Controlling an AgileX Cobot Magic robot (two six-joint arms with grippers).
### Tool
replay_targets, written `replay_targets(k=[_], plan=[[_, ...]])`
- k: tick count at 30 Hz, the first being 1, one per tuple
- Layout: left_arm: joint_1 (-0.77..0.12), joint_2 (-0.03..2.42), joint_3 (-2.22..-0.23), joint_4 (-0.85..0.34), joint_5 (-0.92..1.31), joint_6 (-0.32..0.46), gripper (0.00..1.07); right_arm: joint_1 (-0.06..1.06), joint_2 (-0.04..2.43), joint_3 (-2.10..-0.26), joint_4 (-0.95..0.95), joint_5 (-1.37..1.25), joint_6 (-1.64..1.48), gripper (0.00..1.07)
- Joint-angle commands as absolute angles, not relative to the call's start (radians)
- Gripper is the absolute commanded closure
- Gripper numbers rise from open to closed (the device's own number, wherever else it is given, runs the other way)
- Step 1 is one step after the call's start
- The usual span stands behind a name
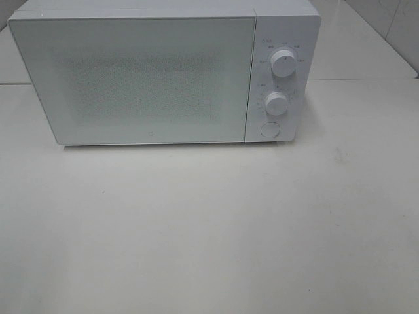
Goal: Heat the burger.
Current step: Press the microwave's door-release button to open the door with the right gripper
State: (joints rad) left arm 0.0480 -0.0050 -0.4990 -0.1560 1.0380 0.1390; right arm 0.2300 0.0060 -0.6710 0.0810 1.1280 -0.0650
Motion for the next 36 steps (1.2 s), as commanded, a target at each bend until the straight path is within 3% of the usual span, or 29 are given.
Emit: replay_targets(k=[1, 9, 36], plan=[[0.052, -0.028, -0.497, -0.162, 1.031, 0.133, 0.09, 0.2, -0.031, -0.609, 0.079, 1.121, -0.075, 0.32], [0.052, -0.026, -0.497, -0.162, 1.031, 0.134, 0.09, 0.181, -0.03, -0.509, 0.078, 1.035, -0.069, 0.32], [0.052, -0.026, -0.497, -0.162, 1.031, 0.134, 0.09, 0.18, -0.029, -0.515, 0.08, 1.03, -0.067, 0.33]])
